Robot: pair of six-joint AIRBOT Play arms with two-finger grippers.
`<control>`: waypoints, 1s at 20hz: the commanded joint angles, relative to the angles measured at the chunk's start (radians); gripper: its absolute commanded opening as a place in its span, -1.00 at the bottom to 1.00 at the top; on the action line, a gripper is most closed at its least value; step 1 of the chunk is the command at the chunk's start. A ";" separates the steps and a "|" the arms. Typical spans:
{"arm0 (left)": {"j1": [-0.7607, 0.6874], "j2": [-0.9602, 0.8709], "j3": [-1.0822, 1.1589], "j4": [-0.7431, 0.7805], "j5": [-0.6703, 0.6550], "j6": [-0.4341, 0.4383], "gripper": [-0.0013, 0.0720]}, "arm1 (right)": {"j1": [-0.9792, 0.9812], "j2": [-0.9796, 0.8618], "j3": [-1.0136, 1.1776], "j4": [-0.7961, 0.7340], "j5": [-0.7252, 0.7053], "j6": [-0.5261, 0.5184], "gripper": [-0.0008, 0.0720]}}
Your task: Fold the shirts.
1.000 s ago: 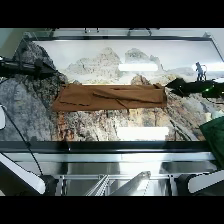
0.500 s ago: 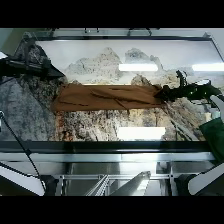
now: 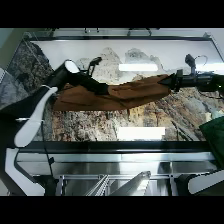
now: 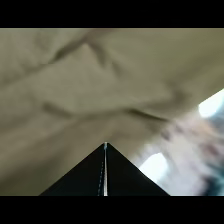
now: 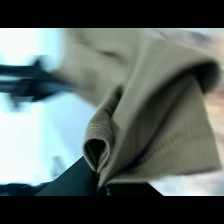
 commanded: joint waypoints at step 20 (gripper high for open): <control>0.377 0.373 0.224 -0.440 -0.292 0.124 -0.92 | 0.877 -0.109 0.168 0.090 -1.008 -0.208 -0.94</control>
